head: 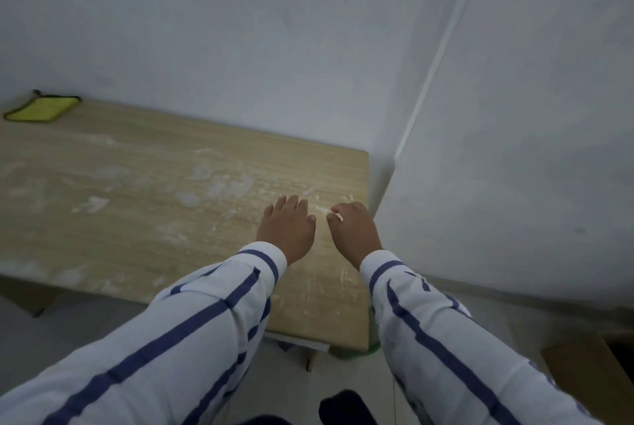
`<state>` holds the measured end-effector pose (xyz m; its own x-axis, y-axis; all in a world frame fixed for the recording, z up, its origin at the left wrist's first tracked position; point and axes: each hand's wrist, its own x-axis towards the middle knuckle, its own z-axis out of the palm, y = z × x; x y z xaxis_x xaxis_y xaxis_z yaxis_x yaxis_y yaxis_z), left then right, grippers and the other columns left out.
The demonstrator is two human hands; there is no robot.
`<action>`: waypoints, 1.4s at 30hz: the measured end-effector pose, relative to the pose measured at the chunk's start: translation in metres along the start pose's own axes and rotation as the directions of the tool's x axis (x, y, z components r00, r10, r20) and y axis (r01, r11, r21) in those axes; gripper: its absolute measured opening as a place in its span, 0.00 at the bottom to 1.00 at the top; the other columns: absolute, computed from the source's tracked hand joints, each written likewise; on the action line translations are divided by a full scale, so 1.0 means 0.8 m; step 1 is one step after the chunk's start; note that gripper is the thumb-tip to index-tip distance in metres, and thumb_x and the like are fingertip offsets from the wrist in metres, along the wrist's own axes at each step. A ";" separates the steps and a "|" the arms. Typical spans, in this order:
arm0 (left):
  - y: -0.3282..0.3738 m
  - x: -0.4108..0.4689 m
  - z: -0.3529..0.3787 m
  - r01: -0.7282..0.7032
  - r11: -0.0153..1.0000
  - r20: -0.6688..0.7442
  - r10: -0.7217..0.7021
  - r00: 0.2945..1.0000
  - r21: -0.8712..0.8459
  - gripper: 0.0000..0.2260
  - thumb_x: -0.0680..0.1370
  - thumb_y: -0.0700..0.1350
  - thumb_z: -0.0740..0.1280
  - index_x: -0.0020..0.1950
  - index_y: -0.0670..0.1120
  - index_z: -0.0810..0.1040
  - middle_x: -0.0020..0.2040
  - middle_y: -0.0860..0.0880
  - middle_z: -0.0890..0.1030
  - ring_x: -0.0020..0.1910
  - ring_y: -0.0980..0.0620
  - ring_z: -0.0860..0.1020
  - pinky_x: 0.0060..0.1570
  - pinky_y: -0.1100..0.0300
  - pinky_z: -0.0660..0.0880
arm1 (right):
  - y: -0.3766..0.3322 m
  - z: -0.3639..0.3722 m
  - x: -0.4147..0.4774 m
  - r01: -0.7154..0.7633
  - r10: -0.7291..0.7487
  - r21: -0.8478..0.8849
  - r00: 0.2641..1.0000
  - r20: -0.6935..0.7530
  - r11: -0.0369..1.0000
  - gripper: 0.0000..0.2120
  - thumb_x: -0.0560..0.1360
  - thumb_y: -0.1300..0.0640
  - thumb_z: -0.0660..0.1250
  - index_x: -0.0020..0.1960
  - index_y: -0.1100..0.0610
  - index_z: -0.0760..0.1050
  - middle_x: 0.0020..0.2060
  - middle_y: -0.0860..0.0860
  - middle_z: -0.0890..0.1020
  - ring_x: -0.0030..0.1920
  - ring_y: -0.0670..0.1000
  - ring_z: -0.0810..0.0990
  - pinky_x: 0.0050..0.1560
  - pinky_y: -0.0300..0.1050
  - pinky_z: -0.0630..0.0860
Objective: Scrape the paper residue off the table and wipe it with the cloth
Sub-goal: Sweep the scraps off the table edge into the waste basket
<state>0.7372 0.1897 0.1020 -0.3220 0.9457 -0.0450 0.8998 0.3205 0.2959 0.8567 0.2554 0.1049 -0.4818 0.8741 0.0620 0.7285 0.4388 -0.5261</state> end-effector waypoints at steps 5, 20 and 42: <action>-0.046 -0.003 -0.037 0.052 0.999 -0.069 -0.053 0.996 -0.015 0.22 0.82 0.50 0.48 0.74 0.43 0.59 0.76 0.44 0.58 0.76 0.44 0.53 0.73 0.47 0.53 | -0.058 0.008 0.027 0.095 -0.095 0.007 0.996 0.002 0.995 0.16 0.78 0.54 0.57 0.60 0.59 0.75 0.58 0.59 0.76 0.61 0.57 0.72 0.63 0.50 0.66; -0.330 0.080 -0.084 0.132 0.991 -0.029 -0.132 0.991 0.002 0.21 0.82 0.50 0.48 0.74 0.44 0.60 0.75 0.45 0.60 0.75 0.45 0.55 0.72 0.48 0.54 | -0.256 0.208 0.166 0.104 -0.108 0.037 0.988 0.114 0.994 0.16 0.77 0.52 0.58 0.60 0.57 0.75 0.59 0.56 0.75 0.61 0.56 0.71 0.59 0.49 0.67; -0.670 0.141 -0.166 0.376 0.915 -0.032 -0.384 0.923 -0.147 0.22 0.82 0.51 0.50 0.74 0.44 0.61 0.75 0.46 0.61 0.75 0.46 0.56 0.73 0.48 0.55 | -0.521 0.402 0.292 0.224 -0.227 0.043 0.927 0.298 0.974 0.16 0.78 0.53 0.57 0.63 0.58 0.72 0.62 0.56 0.71 0.63 0.57 0.67 0.61 0.48 0.66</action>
<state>0.1792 0.1168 0.0652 -0.6520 0.7479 -0.1248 0.6590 0.6404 0.3945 0.2837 0.2097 0.0659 -0.7569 0.6492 -0.0756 0.5803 0.6142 -0.5348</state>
